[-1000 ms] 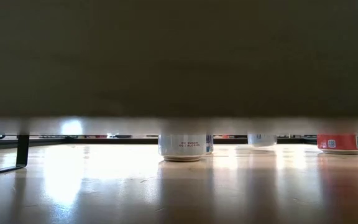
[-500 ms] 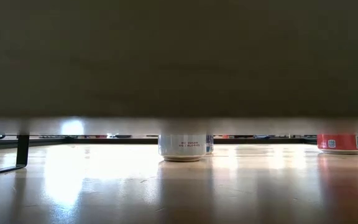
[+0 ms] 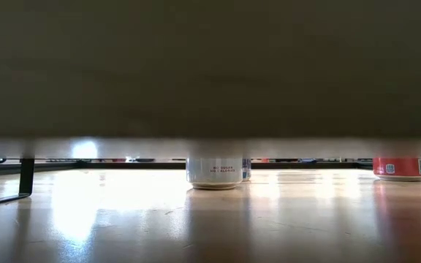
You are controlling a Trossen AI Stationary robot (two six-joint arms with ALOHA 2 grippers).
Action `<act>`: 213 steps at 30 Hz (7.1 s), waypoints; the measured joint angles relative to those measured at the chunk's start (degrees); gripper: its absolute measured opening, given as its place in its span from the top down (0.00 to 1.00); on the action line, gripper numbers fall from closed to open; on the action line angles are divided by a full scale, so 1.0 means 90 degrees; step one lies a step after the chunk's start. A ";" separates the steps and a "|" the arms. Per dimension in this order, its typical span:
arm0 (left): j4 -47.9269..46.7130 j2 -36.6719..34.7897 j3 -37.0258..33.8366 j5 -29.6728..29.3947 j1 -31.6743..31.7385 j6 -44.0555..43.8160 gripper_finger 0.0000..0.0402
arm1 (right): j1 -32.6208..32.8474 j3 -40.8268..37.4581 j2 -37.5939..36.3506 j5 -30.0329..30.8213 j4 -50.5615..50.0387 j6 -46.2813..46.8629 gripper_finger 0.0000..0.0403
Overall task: Place canned beverage on shelf
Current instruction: Put the top white pink soda can on the shelf, then adjust the blue soda can on the shelf
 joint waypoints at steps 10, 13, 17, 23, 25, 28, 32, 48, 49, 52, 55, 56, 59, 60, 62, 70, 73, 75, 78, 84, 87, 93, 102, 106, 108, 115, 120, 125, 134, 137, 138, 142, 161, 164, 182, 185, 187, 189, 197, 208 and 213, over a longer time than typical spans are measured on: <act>0.0000 -0.0001 0.0000 -0.0002 -0.0001 0.0000 0.14 | 0.0611 0.0397 0.0241 -0.0691 0.0065 0.0423 0.39; 0.0000 0.0000 0.0000 0.0000 -0.0001 0.0000 0.14 | 0.0890 0.0811 0.0521 -0.0636 0.0009 0.0673 0.39; 0.0000 -0.0002 0.0000 0.0001 0.0000 0.0000 0.14 | 0.1193 0.1556 0.1086 -0.0572 -0.0570 0.1070 0.39; 0.0000 -0.0002 0.0000 -0.0001 0.0000 0.0000 0.14 | 0.1508 0.2648 0.1837 -0.0472 -0.0742 0.1334 0.39; 0.0000 -0.0001 0.0000 0.0000 -0.0001 0.0000 0.14 | 0.1597 0.2816 0.1982 -0.0512 -0.0824 0.1530 0.39; 0.0000 0.0000 0.0000 0.0001 0.0000 0.0000 0.14 | 0.1761 0.2901 0.2146 -0.0705 -0.0821 0.1857 0.39; 0.0000 0.0000 0.0000 -0.0001 0.0002 0.0000 0.14 | 0.2037 0.2940 0.2226 -0.0847 -0.0855 0.2295 0.38; 0.0000 0.0000 0.0000 -0.0001 -0.0001 0.0000 0.14 | 0.2991 0.2960 0.2261 -0.0843 -0.0596 0.3550 0.36; 0.0000 0.0000 0.0000 -0.0002 -0.0001 0.0000 0.14 | 0.3040 0.2957 0.2261 -0.0842 -0.0552 0.3555 0.36; 0.0000 -0.0001 0.0000 0.0001 0.0000 0.0000 0.14 | 0.3175 0.2951 0.2263 -0.0874 -0.0531 0.3555 0.36; 0.0000 0.0000 0.0000 0.0001 -0.0001 0.0000 0.14 | 0.3296 0.2953 0.2321 -0.0995 -0.0458 0.3553 0.36; 0.0000 -0.0001 0.0000 0.0000 0.0000 0.0000 0.14 | 0.3337 0.2950 0.2357 -0.1014 -0.0455 0.3553 0.36; 0.0000 0.0000 0.0000 0.0001 -0.0001 0.0000 0.14 | 0.3395 0.2943 0.2451 -0.1150 -0.0449 0.3520 0.36; 0.0000 0.0000 0.0000 0.0001 0.0000 0.0000 0.14 | 0.3409 0.2943 0.2470 -0.1201 -0.0432 0.3471 0.36; 0.0000 0.0000 0.0000 -0.0001 0.0000 0.0000 0.14 | 0.3426 0.2943 0.2524 -0.1223 -0.0364 0.3410 0.36; 0.0000 0.0004 0.0000 0.0001 0.0000 0.0000 0.14 | 0.3473 0.2940 0.2572 -0.1279 -0.0098 0.3251 0.36; 0.0000 0.0005 0.0000 -0.0001 0.0000 0.0000 0.14 | 0.3494 0.2936 0.2658 -0.1280 -0.0104 0.3258 0.36; 0.0000 0.0005 0.0000 -0.0002 -0.0001 0.0000 0.14 | 0.3498 0.2936 0.2741 -0.1313 -0.0104 0.3278 0.36; 0.0000 0.0005 0.0000 0.0000 -0.0001 0.0000 0.14 | 0.3494 0.2936 0.2804 -0.1336 -0.0085 0.3256 0.36; 0.0002 0.0010 0.0000 0.0001 -0.0001 0.0000 0.14 | 0.3491 0.2938 0.2807 -0.1262 -0.0093 0.3255 0.36; 0.0002 0.0009 0.0000 0.0001 0.0000 0.0000 0.14 | 0.3491 0.2953 0.2803 -0.1238 -0.0129 0.3256 0.36; 0.0002 0.0017 0.0000 0.0001 0.0001 0.0000 0.14 | 0.3478 0.2954 0.2803 -0.1113 -0.0082 0.3254 0.36; 0.0000 0.0020 0.0000 0.0001 0.0001 0.0000 0.14 | 0.3474 0.2955 0.2800 -0.1110 -0.0054 0.3232 0.36; 0.0002 0.0034 0.0000 0.0001 0.0001 0.0000 0.14 | 0.3474 0.2955 0.2793 -0.1109 -0.0060 0.3230 0.36; 0.0002 0.0034 0.0000 -0.0001 -0.0001 0.0000 0.14 | 0.3474 0.2955 0.2790 -0.1102 -0.0067 0.3230 0.36; 0.0001 0.0037 0.0000 0.0000 0.0000 0.0000 0.14 | 0.3474 0.2953 0.2790 -0.1099 -0.0076 0.3220 0.36; 0.0002 0.0036 0.0000 0.0001 0.0000 0.0000 0.14 | 0.3474 0.2953 0.2790 -0.1095 -0.0025 0.3203 0.33; 0.0002 0.0036 0.0000 0.0001 -0.0001 0.0000 0.14 | 0.3474 0.2950 0.2790 -0.1066 -0.0023 0.3203 0.28; 0.0002 0.0037 0.0000 0.0001 -0.0001 0.0000 0.14 | 0.3469 0.2966 0.2790 -0.1063 -0.0006 0.3191 0.22; 0.0002 0.0037 0.0000 0.0001 -0.0001 0.0000 0.14 | 0.3457 0.3126 0.2790 -0.1037 -0.0126 0.3111 0.21; 0.0002 0.0036 0.0000 0.0001 0.0002 0.0000 0.14 | 0.3457 0.3188 0.2790 -0.1010 -0.0181 0.3106 0.20; 0.0001 0.0036 0.0000 0.0001 -0.0001 0.0000 0.14 | 0.3457 0.3495 0.2790 -0.0911 -0.0451 0.3127 0.20; 0.0002 0.0035 0.0000 -0.0002 0.0001 0.0000 0.14 | 0.2903 0.3904 0.2524 -0.0091 -0.0830 0.2889 0.21; 0.0002 0.0034 0.0000 -0.0001 -0.0001 0.0000 0.14 | 0.2700 0.3904 0.2489 -0.0041 -0.0832 0.2590 0.21; 0.0002 0.0037 0.0000 -0.0002 0.0001 0.0000 0.14 | 0.2049 0.3902 0.2830 0.0113 0.0168 -0.0308 0.16; 0.0002 0.0037 0.0000 -0.0002 0.0000 0.0000 0.14 | 0.2051 0.3902 0.2863 0.0105 0.0365 -0.0744 0.15; 0.0002 0.0037 0.0000 -0.0001 0.0001 0.0000 0.14 | 0.2057 0.3902 0.2883 0.0068 0.0467 -0.0960 0.14; 0.0002 0.0037 0.0000 -0.0001 0.0000 0.0000 0.14 | 0.2058 0.3902 0.2932 0.0058 0.0587 -0.1146 0.14; 0.0002 0.0037 0.0000 0.0000 0.0002 0.0000 0.14 | 0.2075 0.3902 0.3264 0.0001 0.0738 -0.1471 0.14; 0.0005 0.0037 0.0000 -0.0001 0.0001 0.0000 0.14 | 0.2148 0.3902 0.3436 -0.0176 0.0829 -0.1635 0.13; 0.0007 0.0037 0.0000 0.0001 -0.0001 0.0000 0.14 | 0.2146 0.3902 0.3356 -0.0168 0.0664 -0.1580 0.13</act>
